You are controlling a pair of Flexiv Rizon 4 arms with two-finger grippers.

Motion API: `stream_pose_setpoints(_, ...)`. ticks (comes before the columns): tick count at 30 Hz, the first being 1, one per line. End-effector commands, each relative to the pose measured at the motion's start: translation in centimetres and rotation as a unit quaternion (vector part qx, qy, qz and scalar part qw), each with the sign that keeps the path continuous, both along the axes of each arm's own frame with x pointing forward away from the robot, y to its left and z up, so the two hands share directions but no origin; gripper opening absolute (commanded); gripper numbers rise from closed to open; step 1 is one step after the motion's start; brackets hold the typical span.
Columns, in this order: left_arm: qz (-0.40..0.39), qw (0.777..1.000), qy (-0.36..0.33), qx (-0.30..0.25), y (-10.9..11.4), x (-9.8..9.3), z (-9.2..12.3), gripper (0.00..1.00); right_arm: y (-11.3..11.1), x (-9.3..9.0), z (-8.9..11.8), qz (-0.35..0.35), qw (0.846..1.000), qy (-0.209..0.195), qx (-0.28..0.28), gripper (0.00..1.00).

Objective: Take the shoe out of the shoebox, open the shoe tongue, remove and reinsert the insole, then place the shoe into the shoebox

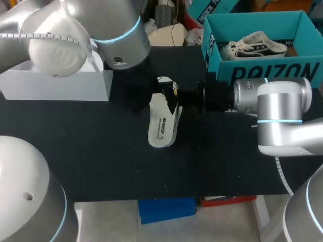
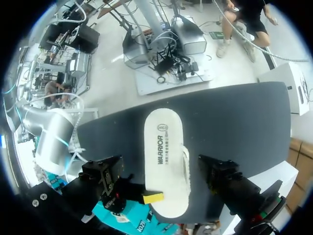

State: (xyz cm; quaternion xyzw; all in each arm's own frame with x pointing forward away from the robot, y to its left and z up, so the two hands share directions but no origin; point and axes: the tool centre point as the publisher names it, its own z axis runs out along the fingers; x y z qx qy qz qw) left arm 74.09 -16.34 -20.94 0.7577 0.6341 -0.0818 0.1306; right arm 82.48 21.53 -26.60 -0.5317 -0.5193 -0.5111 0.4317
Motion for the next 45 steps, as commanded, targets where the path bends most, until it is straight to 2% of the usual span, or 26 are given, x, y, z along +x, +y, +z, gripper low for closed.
stream_pose_setpoints(1,-0.024,0.951,0.032,-0.307,3.3,-0.2,-1.6,1.00,0.1,0.0,0.0,-0.001,1.000,0.000,-0.001,0.00)
stream_pose_setpoints(21,-0.024,0.951,0.032,-0.307,3.3,-0.2,-1.6,1.00,0.1,0.0,0.0,-0.001,1.000,0.000,-0.001,0.00)
stream_pose_setpoints(25,-0.022,0.927,0.037,-0.372,3.4,0.2,-2.3,1.00,0.1,0.0,0.0,-0.001,1.000,0.000,-0.001,0.00)
stream_pose_setpoints(34,0.001,0.890,0.028,-0.456,3.6,1.9,-3.6,1.00,0.1,0.0,0.0,-0.001,1.000,0.000,-0.001,0.00)
stream_pose_setpoints(43,0.010,0.854,0.033,-0.520,2.4,3.5,-5.3,1.00,0.1,0.0,0.0,-0.001,1.000,0.000,-0.001,0.00)
stream_pose_setpoints(45,0.023,0.829,0.028,-0.559,2.3,4.2,-5.2,1.00,0.1,0.0,0.0,-0.001,1.000,0.000,-0.001,0.00)
